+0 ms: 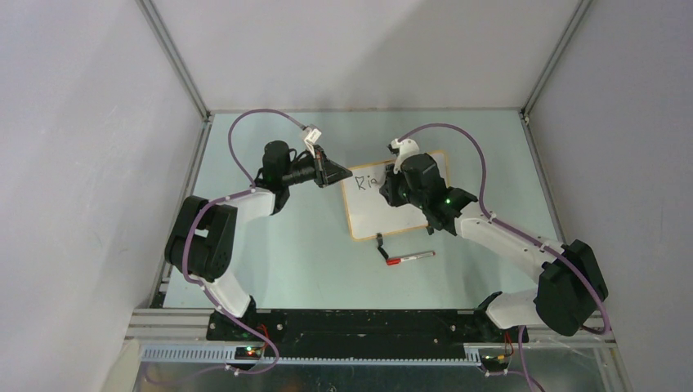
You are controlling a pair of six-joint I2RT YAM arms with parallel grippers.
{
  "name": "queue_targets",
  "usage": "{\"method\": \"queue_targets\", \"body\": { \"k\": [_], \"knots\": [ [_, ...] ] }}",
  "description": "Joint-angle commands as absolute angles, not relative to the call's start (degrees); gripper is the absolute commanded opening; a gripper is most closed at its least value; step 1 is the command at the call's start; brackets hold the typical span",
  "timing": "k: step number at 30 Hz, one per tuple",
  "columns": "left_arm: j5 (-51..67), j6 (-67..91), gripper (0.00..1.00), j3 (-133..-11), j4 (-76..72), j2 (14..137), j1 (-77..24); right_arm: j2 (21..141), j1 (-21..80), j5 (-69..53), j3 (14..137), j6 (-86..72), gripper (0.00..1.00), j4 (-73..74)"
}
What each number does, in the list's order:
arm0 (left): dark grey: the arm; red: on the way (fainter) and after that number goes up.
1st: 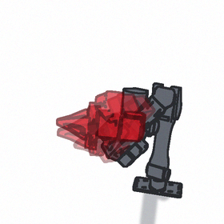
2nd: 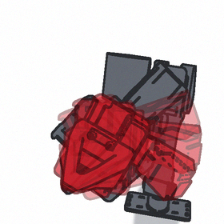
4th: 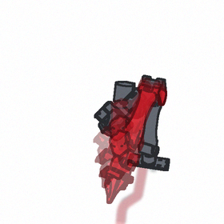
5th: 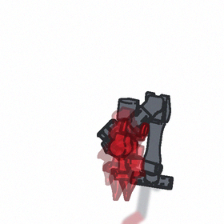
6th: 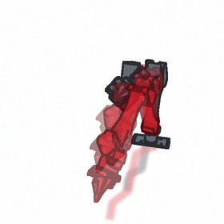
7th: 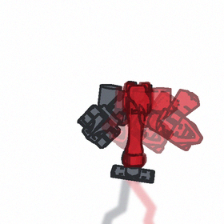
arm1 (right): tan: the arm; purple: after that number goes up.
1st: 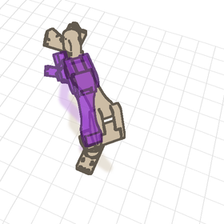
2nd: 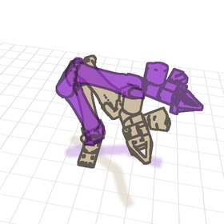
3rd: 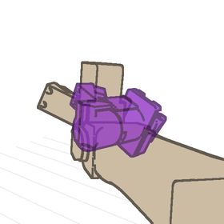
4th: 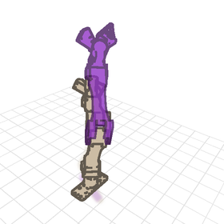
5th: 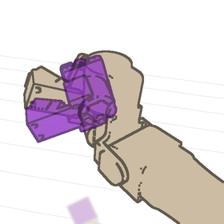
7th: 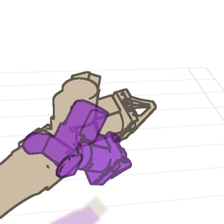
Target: Write a sentence on the whiteboard
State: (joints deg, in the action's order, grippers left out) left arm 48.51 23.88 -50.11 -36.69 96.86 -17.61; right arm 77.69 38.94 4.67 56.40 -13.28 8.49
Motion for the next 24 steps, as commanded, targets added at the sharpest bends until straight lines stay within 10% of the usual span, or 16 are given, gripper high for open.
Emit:
{"method": "queue_targets", "body": {
  "k": [1,24],
  "knots": [
    [44.1,17.9,0.06,-50.6,-31.9,97.8,-18.2,77.5,38.8,7.5,57.5,-12.7,0.00,9.9],
    [44.0,17.9,0.06,-50.7,-31.8,97.7,-18.2,76.4,38.5,10.0,56.8,-12.6,0.00,11.1]
  ]
}}
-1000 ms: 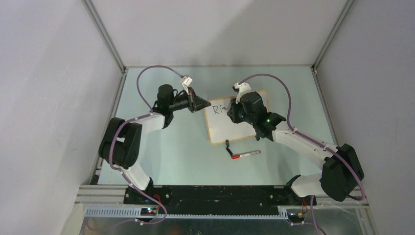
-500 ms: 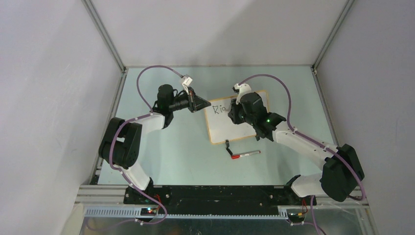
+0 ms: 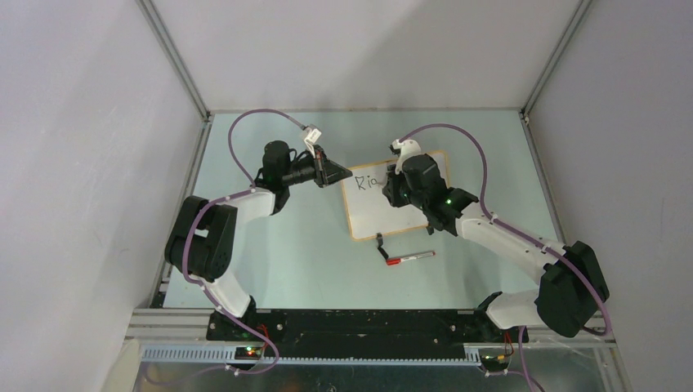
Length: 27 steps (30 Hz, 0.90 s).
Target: Write a sentence on the whiteboard
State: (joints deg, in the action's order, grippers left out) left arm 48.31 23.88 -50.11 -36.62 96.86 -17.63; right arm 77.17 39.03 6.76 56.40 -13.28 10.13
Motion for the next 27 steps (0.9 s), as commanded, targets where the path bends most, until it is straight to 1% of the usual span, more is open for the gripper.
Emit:
{"method": "queue_targets", "body": {
  "k": [1,27],
  "knots": [
    [44.1,17.9,0.06,-50.7,-31.8,97.7,-18.2,76.3,38.4,10.0,56.7,-12.6,0.00,11.1],
    [44.0,17.8,0.06,-50.6,-31.5,97.5,-18.2,76.7,39.6,6.9,55.7,-11.7,0.00,10.4]
  ]
}}
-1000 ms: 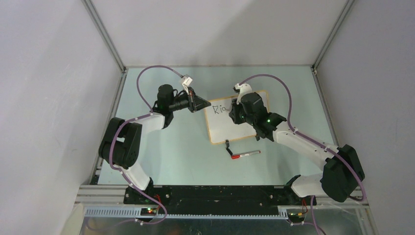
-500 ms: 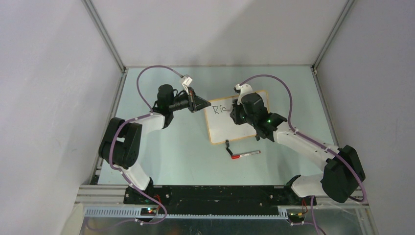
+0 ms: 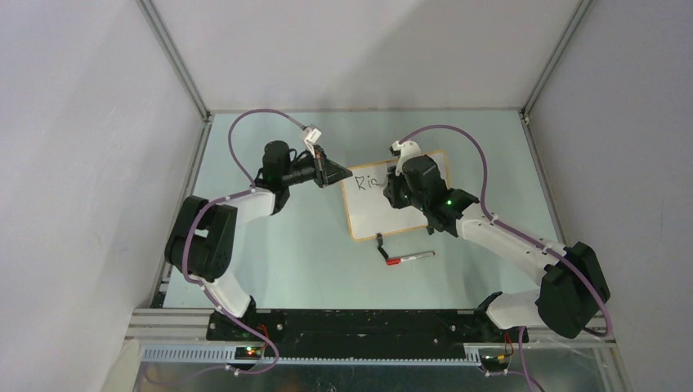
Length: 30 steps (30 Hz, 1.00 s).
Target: Write a sentence on the whiteboard
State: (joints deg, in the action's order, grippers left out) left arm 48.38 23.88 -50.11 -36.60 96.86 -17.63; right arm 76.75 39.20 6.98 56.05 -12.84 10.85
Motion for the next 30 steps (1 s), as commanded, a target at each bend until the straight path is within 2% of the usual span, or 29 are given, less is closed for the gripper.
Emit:
{"method": "queue_targets", "body": {
  "k": [1,30],
  "knots": [
    [44.0,17.8,0.06,-50.7,-31.5,97.5,-18.2,76.7,39.7,6.8,55.7,-11.5,0.00,10.3],
    [43.9,17.7,0.06,-50.7,-31.3,97.6,-18.2,75.8,40.4,4.3,56.4,-10.8,0.00,9.1]
  ]
}}
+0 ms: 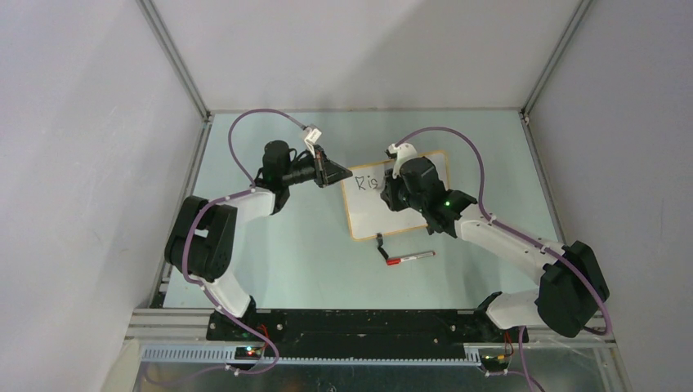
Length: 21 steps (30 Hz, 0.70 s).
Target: Write a sentence on the whiteboard
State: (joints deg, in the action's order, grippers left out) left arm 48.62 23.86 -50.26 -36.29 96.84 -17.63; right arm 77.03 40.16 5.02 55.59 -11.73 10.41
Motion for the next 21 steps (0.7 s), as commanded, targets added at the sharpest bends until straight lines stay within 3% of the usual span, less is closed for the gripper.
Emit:
{"method": "queue_targets", "body": {
  "k": [1,21],
  "knots": [
    [43.9,17.7,0.06,-50.7,-31.3,97.6,-18.2,75.0,40.3,4.4,56.4,-10.7,0.00,9.4],
    [43.9,17.7,0.07,-50.8,-31.3,97.5,-18.3,72.7,37.2,6.1,55.3,-11.9,0.00,9.0]
  ]
}}
